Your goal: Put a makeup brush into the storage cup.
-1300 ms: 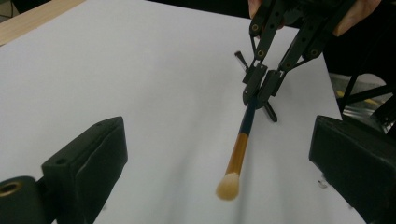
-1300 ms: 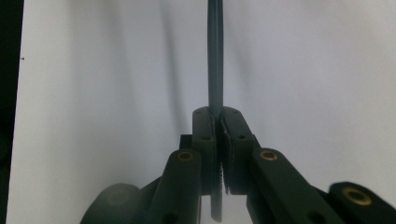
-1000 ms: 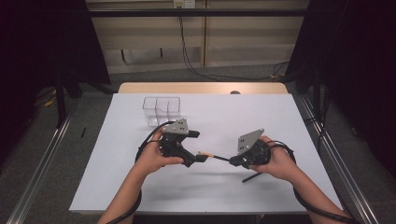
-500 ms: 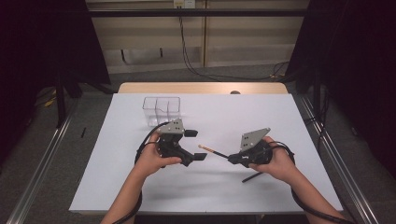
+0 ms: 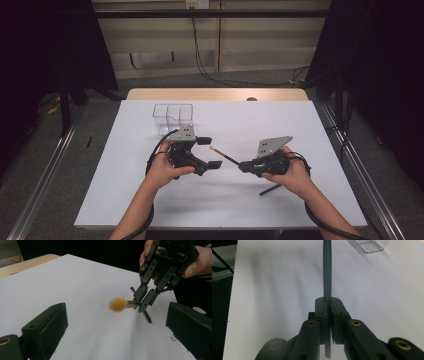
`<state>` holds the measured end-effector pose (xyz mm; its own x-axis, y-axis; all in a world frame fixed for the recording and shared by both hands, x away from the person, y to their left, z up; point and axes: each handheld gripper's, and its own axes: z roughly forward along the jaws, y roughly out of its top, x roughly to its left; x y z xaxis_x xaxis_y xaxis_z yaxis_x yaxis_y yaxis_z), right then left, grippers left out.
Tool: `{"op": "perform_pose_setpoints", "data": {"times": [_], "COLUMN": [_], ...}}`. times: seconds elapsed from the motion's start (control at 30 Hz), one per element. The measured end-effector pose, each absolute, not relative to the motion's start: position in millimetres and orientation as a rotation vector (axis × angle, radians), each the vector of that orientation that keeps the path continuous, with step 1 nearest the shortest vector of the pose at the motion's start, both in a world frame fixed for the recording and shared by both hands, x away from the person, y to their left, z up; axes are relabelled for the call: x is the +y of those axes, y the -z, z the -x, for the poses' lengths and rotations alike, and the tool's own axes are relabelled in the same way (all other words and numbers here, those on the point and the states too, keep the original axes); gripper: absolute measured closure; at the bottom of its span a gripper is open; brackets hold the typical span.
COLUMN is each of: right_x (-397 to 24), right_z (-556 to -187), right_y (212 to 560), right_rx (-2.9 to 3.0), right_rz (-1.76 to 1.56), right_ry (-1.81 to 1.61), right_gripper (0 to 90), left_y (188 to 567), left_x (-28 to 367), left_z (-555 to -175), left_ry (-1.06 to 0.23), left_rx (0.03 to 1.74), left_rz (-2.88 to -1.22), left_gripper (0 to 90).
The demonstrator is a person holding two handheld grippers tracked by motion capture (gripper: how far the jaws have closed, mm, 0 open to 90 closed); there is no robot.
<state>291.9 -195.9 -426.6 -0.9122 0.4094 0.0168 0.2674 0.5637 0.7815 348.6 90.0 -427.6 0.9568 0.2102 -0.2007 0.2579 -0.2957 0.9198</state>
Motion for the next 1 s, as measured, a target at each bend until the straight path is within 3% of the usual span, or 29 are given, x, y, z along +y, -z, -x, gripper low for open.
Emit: {"op": "perform_pose_setpoints", "data": {"times": [0.2,0.6,0.77,0.83,1.0], "right_x": [-195,-195,-194,-193,-190], "right_z": [-291,-292,-293,-293,-292], "right_y": [427,427,426,425,425], "right_rx": [2.590,2.514,2.479,2.473,2.462], "right_rz": [-0.624,-0.684,-0.702,-0.707,-0.707], "right_ry": [-1.347,-1.448,-1.479,-1.487,-1.494], "right_gripper": [85.7,85.6,85.6,85.6,85.6], "left_y": [427,419,417,417,419], "left_x": [91,88,85,83,79], "left_z": [-349,-351,-351,-351,-352], "left_ry": [0.056,0.058,0.084,0.114,0.117], "left_rx": [0.343,0.317,0.306,0.304,0.323], "left_rz": [-1.863,-1.831,-1.812,-1.822,-1.811], "left_gripper": [5.2,19.6,30.3,42.1,50.9]}}
